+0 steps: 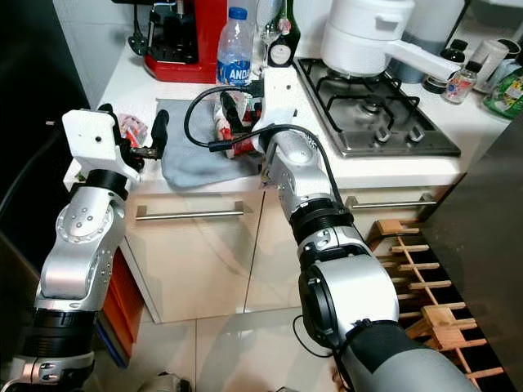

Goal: Restocking fridge

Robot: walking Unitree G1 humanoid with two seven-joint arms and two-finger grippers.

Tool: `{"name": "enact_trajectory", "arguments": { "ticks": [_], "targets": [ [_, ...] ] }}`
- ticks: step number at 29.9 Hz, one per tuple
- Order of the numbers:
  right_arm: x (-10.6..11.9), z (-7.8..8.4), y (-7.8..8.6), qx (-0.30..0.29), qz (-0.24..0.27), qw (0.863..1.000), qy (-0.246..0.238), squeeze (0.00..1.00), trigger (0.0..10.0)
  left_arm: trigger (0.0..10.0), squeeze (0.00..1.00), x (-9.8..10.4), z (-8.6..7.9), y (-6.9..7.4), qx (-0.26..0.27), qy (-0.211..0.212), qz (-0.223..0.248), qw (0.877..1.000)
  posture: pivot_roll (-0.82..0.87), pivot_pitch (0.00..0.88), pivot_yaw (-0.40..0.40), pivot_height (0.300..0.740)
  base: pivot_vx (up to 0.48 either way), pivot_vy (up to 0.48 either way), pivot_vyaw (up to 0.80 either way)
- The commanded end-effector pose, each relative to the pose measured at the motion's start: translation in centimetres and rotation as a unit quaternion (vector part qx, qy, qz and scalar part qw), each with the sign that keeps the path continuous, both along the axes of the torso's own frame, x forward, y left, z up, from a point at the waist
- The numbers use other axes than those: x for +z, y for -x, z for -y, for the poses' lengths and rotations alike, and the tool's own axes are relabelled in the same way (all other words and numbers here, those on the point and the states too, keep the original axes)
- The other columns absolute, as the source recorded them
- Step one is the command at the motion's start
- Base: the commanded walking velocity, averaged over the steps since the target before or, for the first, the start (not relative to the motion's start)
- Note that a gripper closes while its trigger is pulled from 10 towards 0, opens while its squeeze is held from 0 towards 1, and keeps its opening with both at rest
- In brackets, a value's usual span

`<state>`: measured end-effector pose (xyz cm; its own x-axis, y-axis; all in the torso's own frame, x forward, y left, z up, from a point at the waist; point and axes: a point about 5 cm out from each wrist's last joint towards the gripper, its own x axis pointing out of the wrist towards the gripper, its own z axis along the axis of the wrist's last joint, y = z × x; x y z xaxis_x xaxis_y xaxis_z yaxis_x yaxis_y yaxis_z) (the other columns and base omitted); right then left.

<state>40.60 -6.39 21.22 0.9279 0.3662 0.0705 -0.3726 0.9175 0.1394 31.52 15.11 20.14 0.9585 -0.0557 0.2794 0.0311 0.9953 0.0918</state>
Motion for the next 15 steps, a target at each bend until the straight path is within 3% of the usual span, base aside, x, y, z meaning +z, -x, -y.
{"name": "enact_trajectory", "arguments": {
  "ticks": [1, 4, 5, 6, 15],
  "targets": [
    [0.4, 0.0, -0.2, -0.005, 0.003, 1.0, 0.003, 0.0, 10.0, 10.0, 0.0, 0.2, -0.1, 0.4, 0.002, -0.005, 0.0, 1.0, 0.06, 0.0, -0.081, 0.74, 0.0, 0.0, 0.0],
    [0.4, -0.2, -0.3, -0.002, -0.002, 1.0, 0.003, 0.0, 10.0, 10.0, 0.0, 0.4, 0.0, 0.3, 0.003, -0.006, 0.0, 1.0, 0.06, 0.0, -0.083, 0.74, 0.0, 0.0, 0.0],
    [0.5, -0.4, -0.3, 0.0, -0.004, 1.0, 0.004, 0.0, 5.4, 10.0, 0.0, 0.6, -0.1, 0.3, 0.006, -0.007, 0.002, 1.0, 0.08, 0.0, -0.094, 0.74, 0.0, 0.0, 0.0],
    [0.6, -0.5, -0.4, 0.003, -0.007, 1.0, -0.001, 0.0, 0.0, 10.0, 0.0, 0.8, -0.3, 0.2, 0.011, -0.008, 0.004, 1.0, 0.09, 0.0, -0.101, 0.74, 0.0, 0.0, 0.0],
    [0.6, -1.4, -0.3, 0.017, -0.024, 0.999, -0.022, 0.0, 0.0, 10.0, 0.0, 1.0, -0.5, 0.1, 0.015, -0.018, 0.003, 1.0, 0.13, 0.0, -0.104, 0.74, 0.0, 0.0, 0.0]
  ]
}}
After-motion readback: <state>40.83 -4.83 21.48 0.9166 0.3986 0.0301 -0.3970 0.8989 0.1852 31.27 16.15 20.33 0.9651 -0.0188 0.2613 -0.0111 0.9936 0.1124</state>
